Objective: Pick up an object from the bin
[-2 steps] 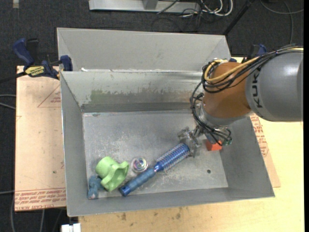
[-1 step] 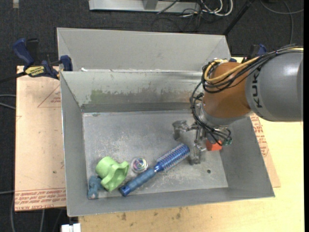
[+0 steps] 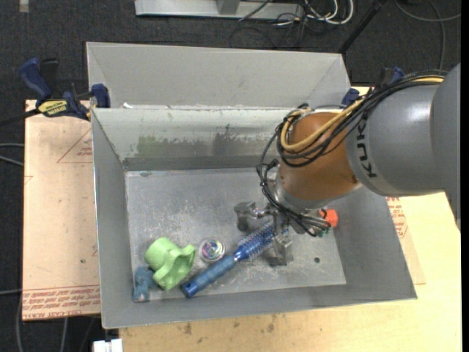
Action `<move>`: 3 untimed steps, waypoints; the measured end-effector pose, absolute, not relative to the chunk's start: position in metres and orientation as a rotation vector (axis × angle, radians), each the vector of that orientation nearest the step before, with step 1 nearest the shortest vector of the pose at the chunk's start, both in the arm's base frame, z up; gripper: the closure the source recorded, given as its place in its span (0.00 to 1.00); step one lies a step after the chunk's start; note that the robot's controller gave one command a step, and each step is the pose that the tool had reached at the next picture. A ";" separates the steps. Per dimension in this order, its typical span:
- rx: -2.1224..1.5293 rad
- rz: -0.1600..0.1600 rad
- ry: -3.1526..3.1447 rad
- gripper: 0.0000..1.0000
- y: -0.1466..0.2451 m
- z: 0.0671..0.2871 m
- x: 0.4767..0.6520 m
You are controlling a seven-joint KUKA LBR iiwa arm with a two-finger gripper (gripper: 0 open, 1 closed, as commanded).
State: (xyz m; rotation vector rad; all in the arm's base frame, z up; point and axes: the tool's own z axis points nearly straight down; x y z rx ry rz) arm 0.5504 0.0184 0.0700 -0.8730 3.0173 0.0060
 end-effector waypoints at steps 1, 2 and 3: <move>-0.867 0.002 3.016 1.00 0.016 0.070 0.551; -0.869 0.002 3.016 0.00 0.016 0.070 0.551; -0.868 0.002 3.016 1.00 0.016 0.070 0.551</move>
Offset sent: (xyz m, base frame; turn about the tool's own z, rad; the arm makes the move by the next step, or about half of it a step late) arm 0.0000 0.0000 0.0000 0.0000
